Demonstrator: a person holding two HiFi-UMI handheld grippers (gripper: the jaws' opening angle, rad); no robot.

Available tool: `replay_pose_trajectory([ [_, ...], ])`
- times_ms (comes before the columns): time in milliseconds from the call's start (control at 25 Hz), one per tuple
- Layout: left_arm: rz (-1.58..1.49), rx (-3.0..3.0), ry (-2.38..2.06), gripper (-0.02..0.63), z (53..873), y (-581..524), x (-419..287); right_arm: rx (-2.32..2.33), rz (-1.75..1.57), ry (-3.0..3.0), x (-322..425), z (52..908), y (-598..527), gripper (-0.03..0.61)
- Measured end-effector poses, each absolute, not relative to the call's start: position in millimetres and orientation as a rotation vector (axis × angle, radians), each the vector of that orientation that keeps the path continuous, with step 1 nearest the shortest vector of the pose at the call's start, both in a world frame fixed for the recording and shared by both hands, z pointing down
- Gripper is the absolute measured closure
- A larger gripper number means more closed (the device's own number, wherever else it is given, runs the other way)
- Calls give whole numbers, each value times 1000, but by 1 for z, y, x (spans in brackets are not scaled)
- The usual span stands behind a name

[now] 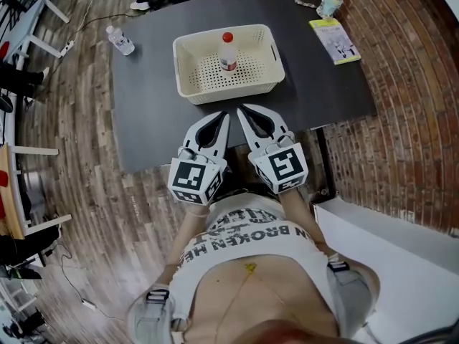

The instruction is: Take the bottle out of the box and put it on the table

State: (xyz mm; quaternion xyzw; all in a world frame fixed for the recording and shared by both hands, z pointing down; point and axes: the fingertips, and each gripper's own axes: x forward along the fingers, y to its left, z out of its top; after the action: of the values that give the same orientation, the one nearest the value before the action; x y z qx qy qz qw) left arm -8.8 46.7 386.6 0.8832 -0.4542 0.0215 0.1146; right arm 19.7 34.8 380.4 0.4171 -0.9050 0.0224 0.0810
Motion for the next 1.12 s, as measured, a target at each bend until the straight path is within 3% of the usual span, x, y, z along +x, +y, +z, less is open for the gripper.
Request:
replay_pose_trajectory([
  [1120, 19, 2559, -1333, 606, 393, -13, -38, 1263, 63, -2668, 5, 388, -34, 571],
])
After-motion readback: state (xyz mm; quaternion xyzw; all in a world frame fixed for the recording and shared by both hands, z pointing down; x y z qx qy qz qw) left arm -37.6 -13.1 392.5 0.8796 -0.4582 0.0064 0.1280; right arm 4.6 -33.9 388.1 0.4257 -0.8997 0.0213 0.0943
